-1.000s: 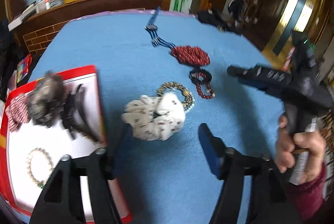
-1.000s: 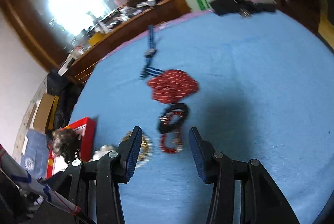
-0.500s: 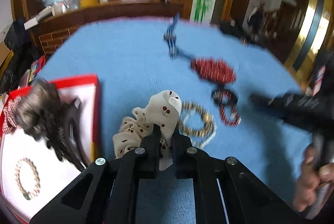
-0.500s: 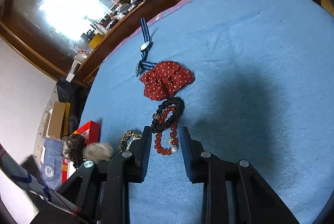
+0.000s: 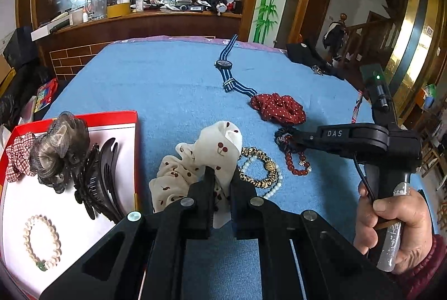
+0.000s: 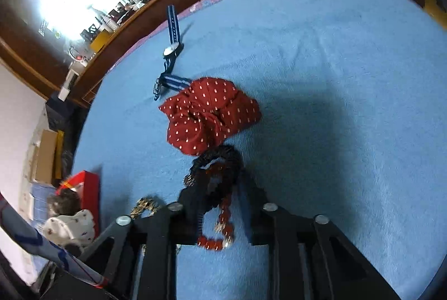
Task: Organize jewelry
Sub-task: 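Grasp the black scrunchie with the right tool while the left tool holds the white scrunchie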
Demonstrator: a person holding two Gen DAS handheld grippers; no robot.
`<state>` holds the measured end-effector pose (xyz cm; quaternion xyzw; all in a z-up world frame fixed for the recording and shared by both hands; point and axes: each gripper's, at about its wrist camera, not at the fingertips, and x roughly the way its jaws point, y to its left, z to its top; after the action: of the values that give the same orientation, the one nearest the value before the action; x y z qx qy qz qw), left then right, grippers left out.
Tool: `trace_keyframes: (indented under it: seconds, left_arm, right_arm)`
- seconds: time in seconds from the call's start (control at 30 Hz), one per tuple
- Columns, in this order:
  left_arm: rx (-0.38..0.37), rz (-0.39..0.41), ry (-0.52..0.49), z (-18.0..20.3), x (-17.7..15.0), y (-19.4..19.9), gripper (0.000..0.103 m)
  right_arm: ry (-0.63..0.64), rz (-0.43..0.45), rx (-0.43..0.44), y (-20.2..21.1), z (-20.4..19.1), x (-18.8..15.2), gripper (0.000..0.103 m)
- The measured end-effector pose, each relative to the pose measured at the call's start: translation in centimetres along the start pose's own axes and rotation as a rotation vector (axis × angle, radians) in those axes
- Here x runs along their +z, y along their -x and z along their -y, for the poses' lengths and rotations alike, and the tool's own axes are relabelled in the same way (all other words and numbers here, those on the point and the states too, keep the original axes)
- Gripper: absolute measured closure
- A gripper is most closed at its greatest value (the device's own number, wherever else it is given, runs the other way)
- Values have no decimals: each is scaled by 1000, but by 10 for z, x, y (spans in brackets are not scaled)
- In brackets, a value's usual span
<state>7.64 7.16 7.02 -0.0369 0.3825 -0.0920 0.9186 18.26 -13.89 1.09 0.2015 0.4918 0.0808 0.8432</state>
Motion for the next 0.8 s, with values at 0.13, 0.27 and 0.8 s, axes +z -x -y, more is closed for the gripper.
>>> trace_keyframes:
  seconds: [0.13, 0.27, 0.8]
  left_arm:
    - [-5, 7, -6, 2, -1, 2, 95]
    - [-16, 8, -2, 2, -2, 1, 95]
    - [-10, 1, -10, 7, -3, -4, 95]
  right_arm:
    - [36, 62, 16, 27, -3, -3, 95]
    - [59, 153, 70, 68, -8, -7, 95]
    - [189, 167, 150, 83, -44, -44, 94]
